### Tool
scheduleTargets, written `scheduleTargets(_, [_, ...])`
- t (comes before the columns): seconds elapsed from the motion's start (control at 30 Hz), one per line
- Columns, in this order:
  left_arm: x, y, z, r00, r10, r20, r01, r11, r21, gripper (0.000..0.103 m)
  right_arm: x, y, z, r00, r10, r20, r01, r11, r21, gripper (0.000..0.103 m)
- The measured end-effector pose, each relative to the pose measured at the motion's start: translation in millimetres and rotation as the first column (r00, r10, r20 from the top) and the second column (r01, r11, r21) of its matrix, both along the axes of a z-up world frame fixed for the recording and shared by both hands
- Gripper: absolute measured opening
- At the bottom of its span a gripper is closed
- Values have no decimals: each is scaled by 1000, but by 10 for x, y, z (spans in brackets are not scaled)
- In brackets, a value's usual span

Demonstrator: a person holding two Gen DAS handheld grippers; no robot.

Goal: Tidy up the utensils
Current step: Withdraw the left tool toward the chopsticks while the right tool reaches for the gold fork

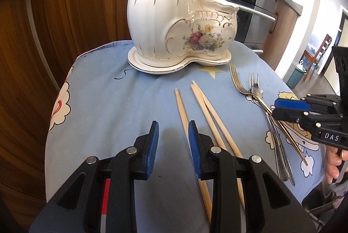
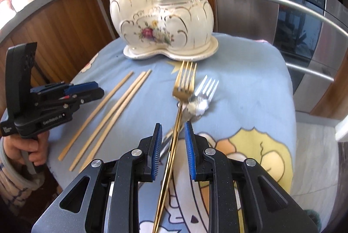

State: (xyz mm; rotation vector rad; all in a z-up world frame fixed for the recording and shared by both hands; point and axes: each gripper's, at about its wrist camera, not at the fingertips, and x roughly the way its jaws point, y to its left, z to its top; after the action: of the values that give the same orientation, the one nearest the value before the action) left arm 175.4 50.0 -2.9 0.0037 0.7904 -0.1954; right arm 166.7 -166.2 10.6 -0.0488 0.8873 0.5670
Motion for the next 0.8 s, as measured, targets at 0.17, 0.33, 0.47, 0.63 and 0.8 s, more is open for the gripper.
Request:
scheduleTargets(0.17, [17,-2,-22,1000,-14,-9,14,1000,-1,28,-45,4,-58,1000,9,-20,-10,1000,-27,18])
scheduleTargets(0.33, [13,-20,-49,999,-22,-23,23,1000,8,28,-27,-26,-81,999,32,-43,-33,999,-25,14])
scheduleTargets(0.47, [12,-28,-54,999,-27,-25,27,1000,11,28,-5,-24,-72,999,34,-42,-37,998,-53,9])
scheduleTargets(0.63, [13,-41,-62,999,-36,-27,36,999,21,28,-95,-97,-66,999,32,-31,-34,996,-84,8])
scheduleTargets(0.8, [4,-127,-86,998,-58,-34,61,996,72,28,-159,-96,-57,998,44,-36,-49,990,-131,8])
